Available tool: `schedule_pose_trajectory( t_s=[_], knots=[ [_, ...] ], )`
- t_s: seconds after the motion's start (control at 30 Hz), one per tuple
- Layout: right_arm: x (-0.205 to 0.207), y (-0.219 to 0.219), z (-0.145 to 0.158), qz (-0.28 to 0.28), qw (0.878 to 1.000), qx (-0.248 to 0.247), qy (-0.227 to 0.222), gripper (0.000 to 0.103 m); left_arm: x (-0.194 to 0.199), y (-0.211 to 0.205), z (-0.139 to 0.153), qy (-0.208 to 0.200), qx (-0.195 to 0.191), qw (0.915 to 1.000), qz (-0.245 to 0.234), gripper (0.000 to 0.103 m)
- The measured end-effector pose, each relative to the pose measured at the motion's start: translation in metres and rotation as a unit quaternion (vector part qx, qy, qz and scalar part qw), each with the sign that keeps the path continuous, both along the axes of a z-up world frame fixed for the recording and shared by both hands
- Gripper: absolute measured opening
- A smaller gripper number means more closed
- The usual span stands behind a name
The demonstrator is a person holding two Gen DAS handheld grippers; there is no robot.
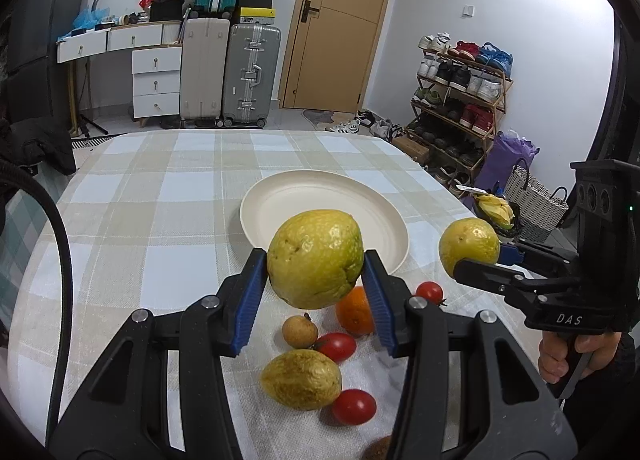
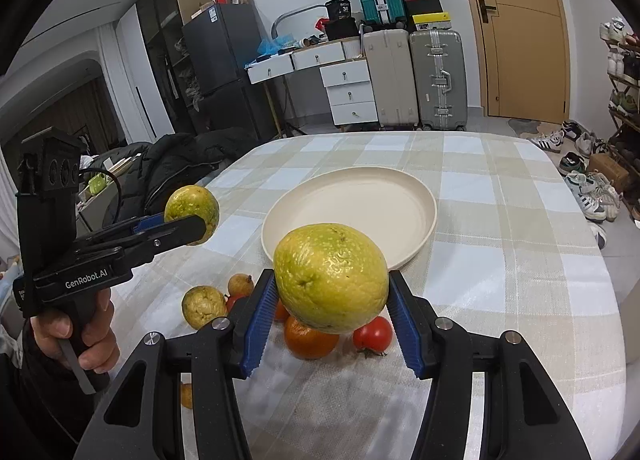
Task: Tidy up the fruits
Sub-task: 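Lift and carry both held yellow citrus fruits over the white plate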
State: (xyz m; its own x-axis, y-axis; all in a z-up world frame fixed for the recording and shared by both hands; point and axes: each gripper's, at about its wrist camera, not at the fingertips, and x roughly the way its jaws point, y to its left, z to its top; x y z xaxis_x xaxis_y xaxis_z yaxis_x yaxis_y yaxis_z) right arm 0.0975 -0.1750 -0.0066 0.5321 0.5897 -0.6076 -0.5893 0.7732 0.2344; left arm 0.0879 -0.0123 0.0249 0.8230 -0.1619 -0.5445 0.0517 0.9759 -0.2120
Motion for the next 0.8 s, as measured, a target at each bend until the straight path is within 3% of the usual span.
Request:
schedule_pose_trajectory(
  t_s=[0.6,0.8],
  knots=[
    [0.033,0.007,0.016,-0.01,1.0,0.011,0.004,0.055,0.052,-0.007,-0.007,0.008,0.002,0.9999,-0.008,0.046],
    [0.049,0.011,0.0,-0.011,1.0,0.004,0.017,0.056,0.072,-0.012,-0.018,0.023,0.002,0.9997,-0.013,0.046]
  ],
)
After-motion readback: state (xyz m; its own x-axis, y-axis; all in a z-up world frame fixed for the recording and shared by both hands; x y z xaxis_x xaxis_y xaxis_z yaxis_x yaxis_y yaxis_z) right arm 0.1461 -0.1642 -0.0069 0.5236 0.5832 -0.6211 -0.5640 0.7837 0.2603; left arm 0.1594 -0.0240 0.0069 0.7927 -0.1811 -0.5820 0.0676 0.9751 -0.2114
